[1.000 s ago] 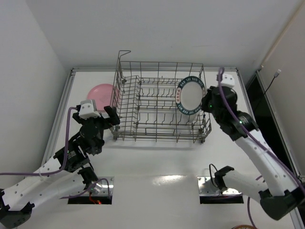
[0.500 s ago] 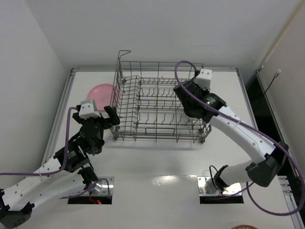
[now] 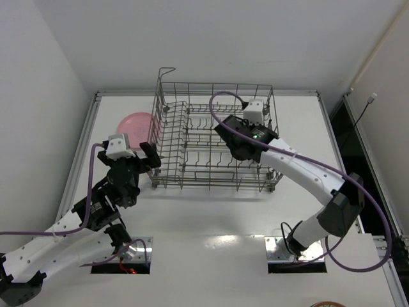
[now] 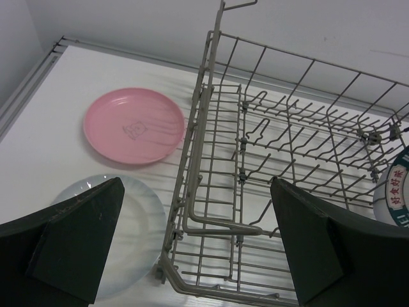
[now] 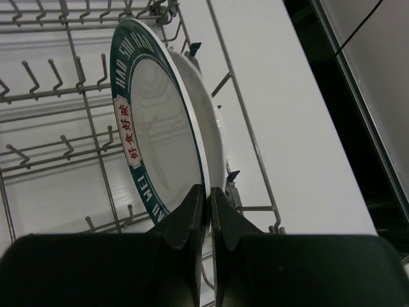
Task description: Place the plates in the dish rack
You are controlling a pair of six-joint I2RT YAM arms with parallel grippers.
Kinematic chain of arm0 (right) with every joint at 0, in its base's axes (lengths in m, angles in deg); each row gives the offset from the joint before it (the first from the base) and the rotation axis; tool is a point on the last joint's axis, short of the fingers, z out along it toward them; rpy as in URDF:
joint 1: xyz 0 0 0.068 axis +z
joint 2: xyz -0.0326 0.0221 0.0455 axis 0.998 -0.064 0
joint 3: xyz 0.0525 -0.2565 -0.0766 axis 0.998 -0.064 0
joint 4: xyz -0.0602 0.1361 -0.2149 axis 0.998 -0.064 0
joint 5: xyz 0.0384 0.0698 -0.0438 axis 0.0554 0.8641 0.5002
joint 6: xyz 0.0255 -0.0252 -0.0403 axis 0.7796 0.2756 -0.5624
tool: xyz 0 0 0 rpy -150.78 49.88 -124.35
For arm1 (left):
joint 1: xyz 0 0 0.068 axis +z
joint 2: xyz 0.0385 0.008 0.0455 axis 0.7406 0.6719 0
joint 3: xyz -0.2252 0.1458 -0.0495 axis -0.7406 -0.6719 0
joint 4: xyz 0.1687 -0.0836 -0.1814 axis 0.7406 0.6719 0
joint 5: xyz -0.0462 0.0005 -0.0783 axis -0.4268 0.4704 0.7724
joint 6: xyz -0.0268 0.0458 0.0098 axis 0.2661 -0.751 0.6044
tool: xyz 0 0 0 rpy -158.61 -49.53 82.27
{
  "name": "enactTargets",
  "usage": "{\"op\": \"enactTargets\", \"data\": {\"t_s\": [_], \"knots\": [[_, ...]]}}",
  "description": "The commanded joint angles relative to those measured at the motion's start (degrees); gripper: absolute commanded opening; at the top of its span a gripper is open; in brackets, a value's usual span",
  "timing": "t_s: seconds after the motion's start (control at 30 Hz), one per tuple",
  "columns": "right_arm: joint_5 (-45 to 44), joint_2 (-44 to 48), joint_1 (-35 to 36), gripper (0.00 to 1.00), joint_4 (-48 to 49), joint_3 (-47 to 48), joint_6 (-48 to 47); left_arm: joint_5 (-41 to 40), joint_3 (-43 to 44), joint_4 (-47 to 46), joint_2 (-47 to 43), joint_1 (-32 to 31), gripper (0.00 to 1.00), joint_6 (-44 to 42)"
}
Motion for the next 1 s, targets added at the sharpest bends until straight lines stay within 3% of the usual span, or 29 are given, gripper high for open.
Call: {"op": "enactTargets", "data": {"t_s": [0.0,0.33,0.37,0.4,0.47,0.6,0.73,0.87,0.97], "knots": [[-3.2,-3.2,1.5,0.00,1.7,1.3,1.8,-0.2,0.1,-2.5,0.0,-0.9,1.00,-0.5],[0.0,-13.7,5.1,0.02,-8.5,7.0,14.5,-0.2,0.1,-2.5,0.0,-0.9,1.00,-0.5],[0.0,-14.5,5.1,0.07,-7.0,7.0,14.5,-0.2,0.1,-2.5,0.0,-0.9,1.00,-0.5],[0.8,-14.5,5.7,0.19,-7.0,7.0,14.5,-0.2,0.1,-2.5,0.0,-0.9,1.00,-0.5],[0.8,-14.5,5.7,0.28,-6.5,7.0,15.1,-0.2,0.1,-2.5,0.0,-0.9,1.00,-0.5],[0.1,-9.4,6.2,0.62,-5.9,7.0,15.1,-0.2,0.1,-2.5,0.0,-0.9,1.00,-0.5],[0.1,-5.2,6.2,0.71,-3.6,10.8,12.8,0.3,-0.4,-2.0,2.0,-0.9,1.00,-0.5],[-0.4,-4.0,5.7,0.72,0.2,18.7,7.4,-1.6,-0.4,-0.8,4.2,-0.9,1.00,-0.5],[6.3,-1.1,5.8,0.72,9.9,21.4,2.2,-5.9,-0.4,1.1,4.9,-0.9,1.00,2.8]]}}
